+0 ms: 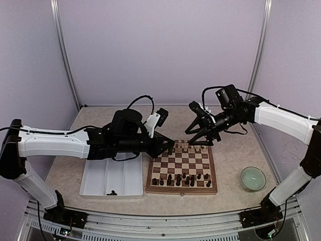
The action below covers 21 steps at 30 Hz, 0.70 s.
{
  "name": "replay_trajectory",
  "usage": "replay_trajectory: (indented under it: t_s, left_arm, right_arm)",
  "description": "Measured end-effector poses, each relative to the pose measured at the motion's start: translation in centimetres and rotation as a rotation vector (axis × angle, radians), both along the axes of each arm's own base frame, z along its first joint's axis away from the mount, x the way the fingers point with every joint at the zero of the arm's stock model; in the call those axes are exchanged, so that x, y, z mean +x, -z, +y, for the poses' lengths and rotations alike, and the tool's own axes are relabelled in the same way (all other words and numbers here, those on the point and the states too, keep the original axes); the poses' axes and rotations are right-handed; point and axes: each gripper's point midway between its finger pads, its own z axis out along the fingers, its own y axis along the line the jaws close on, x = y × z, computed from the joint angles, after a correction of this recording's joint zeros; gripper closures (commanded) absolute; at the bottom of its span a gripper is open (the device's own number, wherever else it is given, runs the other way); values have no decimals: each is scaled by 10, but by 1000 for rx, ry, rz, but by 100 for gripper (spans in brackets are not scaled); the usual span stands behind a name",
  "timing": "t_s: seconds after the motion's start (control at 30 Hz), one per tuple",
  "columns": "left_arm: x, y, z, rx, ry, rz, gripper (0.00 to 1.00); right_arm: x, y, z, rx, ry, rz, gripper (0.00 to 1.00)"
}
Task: Set up the chess pieces on the board
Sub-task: Pass from the left arm to the right
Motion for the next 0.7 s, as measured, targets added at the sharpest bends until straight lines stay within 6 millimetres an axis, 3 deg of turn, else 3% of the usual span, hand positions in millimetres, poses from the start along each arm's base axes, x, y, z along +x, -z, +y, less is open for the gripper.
replay_trajectory:
  t_s: [0.17, 0.4, 0.7]
  left_arm:
    - [5, -18, -13, -97, -5, -58, 98]
    - [4, -52, -22, -242, -21, -138, 97]
    - [2, -69, -24, -307, -23, -166, 97]
  right_arm:
    - [-18, 2, 14, 14, -53, 84, 36]
    - [-13, 18, 26, -5, -38, 194, 43]
    - [-20, 6, 35, 35, -73, 230, 51]
